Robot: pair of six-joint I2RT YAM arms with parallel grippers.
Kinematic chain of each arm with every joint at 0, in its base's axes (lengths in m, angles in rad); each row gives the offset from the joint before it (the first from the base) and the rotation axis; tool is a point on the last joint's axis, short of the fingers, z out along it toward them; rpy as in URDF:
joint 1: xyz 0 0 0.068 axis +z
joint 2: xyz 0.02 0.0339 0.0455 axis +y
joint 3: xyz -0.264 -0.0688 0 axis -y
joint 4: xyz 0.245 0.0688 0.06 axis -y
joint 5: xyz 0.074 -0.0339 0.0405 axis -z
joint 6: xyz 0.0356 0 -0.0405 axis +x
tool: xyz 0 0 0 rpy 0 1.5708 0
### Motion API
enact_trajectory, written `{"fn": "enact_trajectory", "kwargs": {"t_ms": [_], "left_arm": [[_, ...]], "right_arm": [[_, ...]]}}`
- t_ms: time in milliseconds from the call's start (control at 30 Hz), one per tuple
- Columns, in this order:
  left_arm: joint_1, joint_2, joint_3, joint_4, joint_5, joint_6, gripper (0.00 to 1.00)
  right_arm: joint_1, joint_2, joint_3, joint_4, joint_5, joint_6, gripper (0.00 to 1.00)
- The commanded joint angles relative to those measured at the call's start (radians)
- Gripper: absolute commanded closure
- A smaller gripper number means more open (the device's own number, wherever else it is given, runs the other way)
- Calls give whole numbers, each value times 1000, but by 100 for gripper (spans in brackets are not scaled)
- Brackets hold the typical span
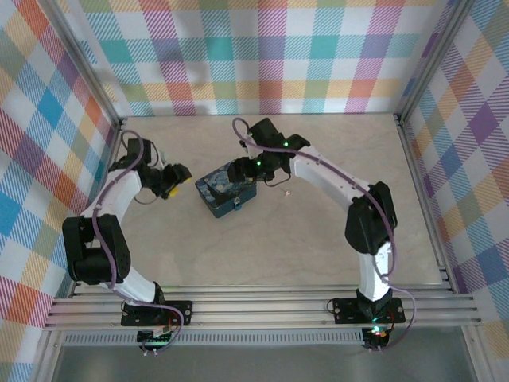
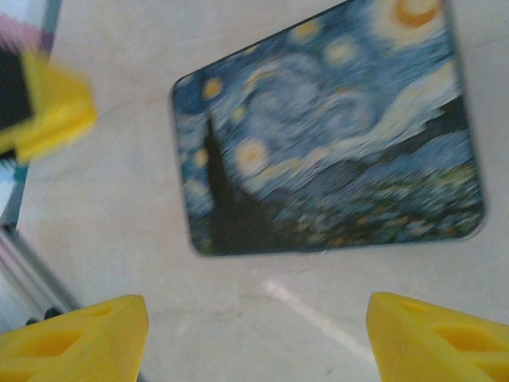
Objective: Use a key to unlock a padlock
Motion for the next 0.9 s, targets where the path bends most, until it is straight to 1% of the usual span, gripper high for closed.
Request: {"fn": "enact_trajectory", "kwargs": {"t_ms": [0, 67, 133, 200, 300, 433, 600, 733, 867], "left_arm": [[-14, -63, -143, 131, 140, -143, 40], [-42, -96, -229, 197, 156, -188, 41], [-66, -113, -274, 239, 152, -209, 42], [-82, -105, -295, 263, 153, -222, 44], [-99, -56, -280, 279, 176, -221, 47], [-116, 28, -216, 288, 195, -204, 50], [-118, 141, -95, 240, 204, -157, 52], [-118, 222, 5, 204, 214, -128, 52], [-120, 285, 82, 182, 207, -118, 52]], "right_arm": [[-44, 85, 84, -107, 1, 21, 26], [-61, 136, 127, -121, 8, 15, 26], [-69, 178, 153, -120, 5, 8, 26], [-72, 212, 169, -112, -16, -4, 27], [-72, 252, 177, -99, -57, -18, 31], [-71, 258, 138, -78, -88, -16, 37], [-56, 200, 15, -5, -127, 6, 47], [-30, 158, -62, 16, -121, 23, 48], [-20, 122, -94, -2, -88, 29, 44]]}}
